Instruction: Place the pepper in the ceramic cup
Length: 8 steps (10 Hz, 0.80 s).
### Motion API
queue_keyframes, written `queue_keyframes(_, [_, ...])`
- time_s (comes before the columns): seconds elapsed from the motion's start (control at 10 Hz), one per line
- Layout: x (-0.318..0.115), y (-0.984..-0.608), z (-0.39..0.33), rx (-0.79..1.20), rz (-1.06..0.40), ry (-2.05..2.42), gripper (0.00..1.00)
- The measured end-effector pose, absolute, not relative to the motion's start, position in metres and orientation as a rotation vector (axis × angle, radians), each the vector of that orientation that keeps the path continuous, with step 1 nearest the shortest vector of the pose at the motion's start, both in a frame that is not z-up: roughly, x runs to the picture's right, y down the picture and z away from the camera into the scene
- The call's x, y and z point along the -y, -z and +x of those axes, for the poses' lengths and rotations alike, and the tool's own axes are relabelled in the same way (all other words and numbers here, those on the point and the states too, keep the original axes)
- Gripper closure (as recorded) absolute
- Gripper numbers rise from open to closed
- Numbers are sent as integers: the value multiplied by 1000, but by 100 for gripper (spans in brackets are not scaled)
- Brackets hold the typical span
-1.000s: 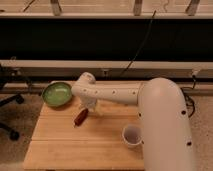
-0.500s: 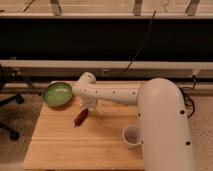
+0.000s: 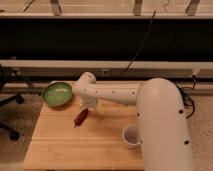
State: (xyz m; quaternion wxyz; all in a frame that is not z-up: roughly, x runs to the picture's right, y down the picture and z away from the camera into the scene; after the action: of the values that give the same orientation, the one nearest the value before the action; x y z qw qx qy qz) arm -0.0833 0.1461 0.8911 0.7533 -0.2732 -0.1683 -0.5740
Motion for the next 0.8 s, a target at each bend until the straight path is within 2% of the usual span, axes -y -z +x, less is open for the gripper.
queue_keyframes(0.4, [-167, -888, -117, 402, -640, 1290, 21])
queue_keyframes(0.5, [-169, -887, -120, 409, -646, 1296, 25])
queue_keyframes(0.6, [-170, -886, -125, 425, -649, 1299, 38])
queue_keyframes(0.8, [-170, -885, -125, 440, -647, 1293, 55])
